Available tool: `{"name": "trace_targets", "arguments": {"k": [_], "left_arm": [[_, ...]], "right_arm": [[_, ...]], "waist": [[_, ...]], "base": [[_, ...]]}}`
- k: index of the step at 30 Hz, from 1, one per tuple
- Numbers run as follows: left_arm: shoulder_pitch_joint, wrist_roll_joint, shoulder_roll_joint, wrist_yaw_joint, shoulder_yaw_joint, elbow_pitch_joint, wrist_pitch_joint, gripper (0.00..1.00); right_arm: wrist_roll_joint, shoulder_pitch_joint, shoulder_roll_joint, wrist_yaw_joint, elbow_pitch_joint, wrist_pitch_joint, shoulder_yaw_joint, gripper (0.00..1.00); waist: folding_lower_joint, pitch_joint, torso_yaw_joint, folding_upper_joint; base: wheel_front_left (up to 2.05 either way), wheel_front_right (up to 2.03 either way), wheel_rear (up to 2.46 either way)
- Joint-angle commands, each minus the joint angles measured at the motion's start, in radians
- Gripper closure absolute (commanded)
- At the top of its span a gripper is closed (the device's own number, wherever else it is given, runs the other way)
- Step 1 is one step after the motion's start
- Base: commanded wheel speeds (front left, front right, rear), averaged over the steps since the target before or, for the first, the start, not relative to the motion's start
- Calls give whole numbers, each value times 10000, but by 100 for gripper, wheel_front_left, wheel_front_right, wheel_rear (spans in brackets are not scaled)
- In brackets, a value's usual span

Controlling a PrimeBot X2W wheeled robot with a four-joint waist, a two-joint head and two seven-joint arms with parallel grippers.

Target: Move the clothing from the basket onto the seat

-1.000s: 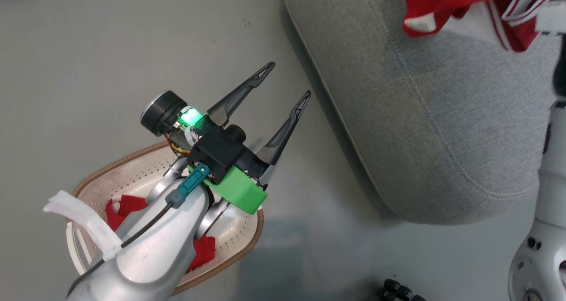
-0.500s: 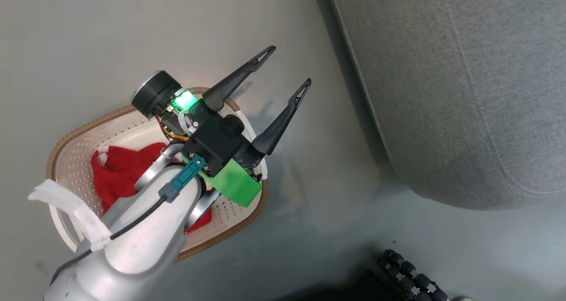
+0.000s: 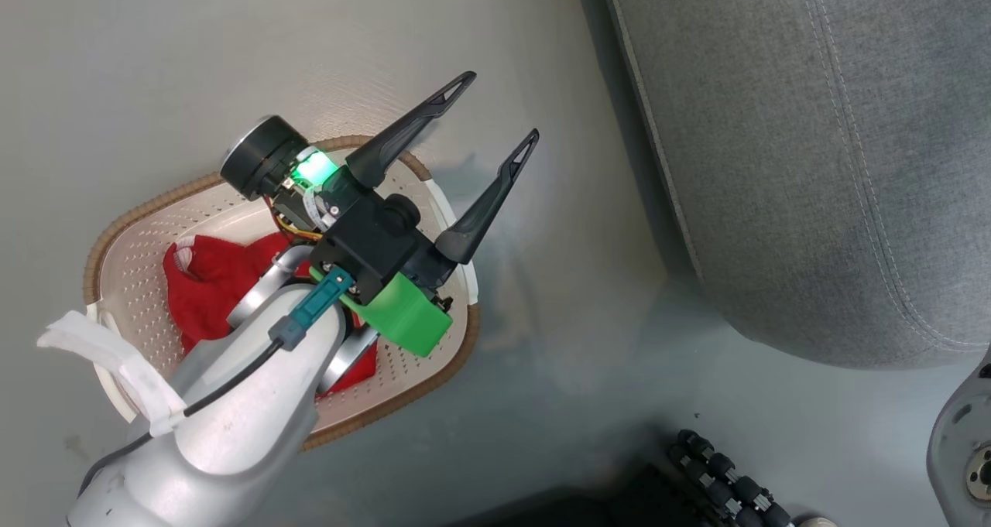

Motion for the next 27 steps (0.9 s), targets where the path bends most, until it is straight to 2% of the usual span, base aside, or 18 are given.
{"name": "trace_targets", "arguments": {"k": [1, 6, 13, 14, 15, 20, 27], "left_arm": [[-211, 5, 23, 39, 14, -13, -34, 0], [-263, -41, -69, 52, 13, 24, -37, 0], [-213, -68, -209, 56, 46, 42, -39, 0], [-176, -61, -231, 60, 62, 40, -40, 0], [-120, -61, -250, 67, 80, 47, -40, 0], [180, -102, -410, 106, 213, 91, -39, 0], [762, -167, -777, 97, 507, 238, -40, 0]], "right_arm": [[47, 166, 75, -12, 83, -24, -110, 100], [37, 797, 516, -12, 565, -22, -87, 100], [289, 1300, 733, -12, 1058, -24, -99, 100], [361, 1348, 731, -14, 946, -24, -73, 61], [430, 1473, 761, -12, 907, -22, -5, 0], [471, 2103, 753, -12, 626, -24, 532, 0], [753, 3791, 657, -14, -29, -24, 1444, 0]], "waist": [[-1, -39, 25, 84], [-1, -173, 92, 84], [-1, -455, 201, 84], [-1, -537, 200, 84], [-1, -634, 191, 84], [-1, -1309, 124, 84], [-1, -2639, 85, 84]], "base": [[0, 0, 0], [0, 0, 0], [0, 0, 0], [0, 0, 0], [0, 0, 0], [0, 0, 0], [0, 0, 0]]}}
